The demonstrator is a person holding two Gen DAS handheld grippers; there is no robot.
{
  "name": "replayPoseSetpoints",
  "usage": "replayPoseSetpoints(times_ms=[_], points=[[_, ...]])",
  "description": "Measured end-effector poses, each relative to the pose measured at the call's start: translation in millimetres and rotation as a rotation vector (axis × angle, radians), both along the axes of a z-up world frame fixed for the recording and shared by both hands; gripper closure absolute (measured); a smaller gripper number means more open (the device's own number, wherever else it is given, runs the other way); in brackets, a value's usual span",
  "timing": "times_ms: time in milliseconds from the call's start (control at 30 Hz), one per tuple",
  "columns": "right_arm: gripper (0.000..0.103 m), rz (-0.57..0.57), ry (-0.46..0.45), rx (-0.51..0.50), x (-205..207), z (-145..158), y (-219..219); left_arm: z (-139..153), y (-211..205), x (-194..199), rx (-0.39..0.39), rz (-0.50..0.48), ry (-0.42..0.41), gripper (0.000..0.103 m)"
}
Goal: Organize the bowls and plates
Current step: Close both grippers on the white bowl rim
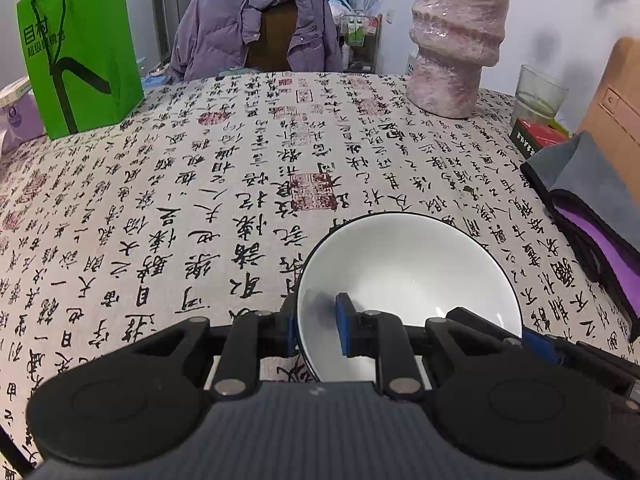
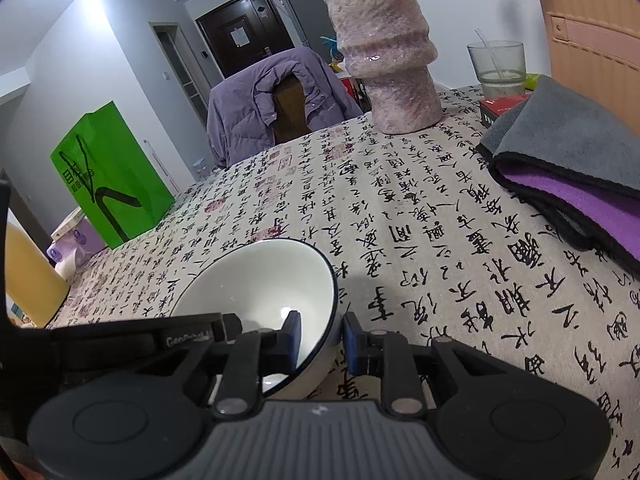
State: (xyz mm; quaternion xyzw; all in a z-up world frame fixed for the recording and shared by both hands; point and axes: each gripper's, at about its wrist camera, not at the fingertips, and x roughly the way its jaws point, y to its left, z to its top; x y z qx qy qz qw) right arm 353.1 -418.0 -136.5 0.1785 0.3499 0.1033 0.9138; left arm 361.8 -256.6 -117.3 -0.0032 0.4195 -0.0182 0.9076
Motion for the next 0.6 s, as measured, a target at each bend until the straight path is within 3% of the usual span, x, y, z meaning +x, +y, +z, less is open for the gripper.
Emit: replayPoseSetpoints(times_ms=[600], points=[[0.084, 0.012, -0.014, 0.028, -2.0, 0.5, 1.5, 7.3, 7.8, -6.4, -0.022, 0.006, -0.045, 0.083]])
